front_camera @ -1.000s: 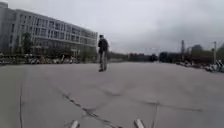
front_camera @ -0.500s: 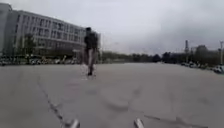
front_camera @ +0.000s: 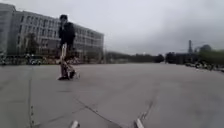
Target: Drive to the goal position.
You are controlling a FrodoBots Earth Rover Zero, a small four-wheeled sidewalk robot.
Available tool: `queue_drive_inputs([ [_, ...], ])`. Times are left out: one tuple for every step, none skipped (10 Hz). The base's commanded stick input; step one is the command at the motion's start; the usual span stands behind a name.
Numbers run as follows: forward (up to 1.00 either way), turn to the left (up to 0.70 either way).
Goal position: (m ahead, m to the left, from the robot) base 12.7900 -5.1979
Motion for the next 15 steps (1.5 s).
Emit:
queue_drive_inputs([
  [1.00, 0.01],
  [1.00, -0.25],
  [1.00, -0.39],
  [1.00, -0.39],
  [1.00, -0.39],
  [1.00, -0.39],
  [1.00, -0.39],
  [1.00, -0.39],
  [1.00, -0.39],
  [1.00, -0.39],
  [1.00, -0.39],
  [1.00, -0.39],
  [1.00, -0.39],
  [1.00, -0.39],
  [1.00, -0.39],
])
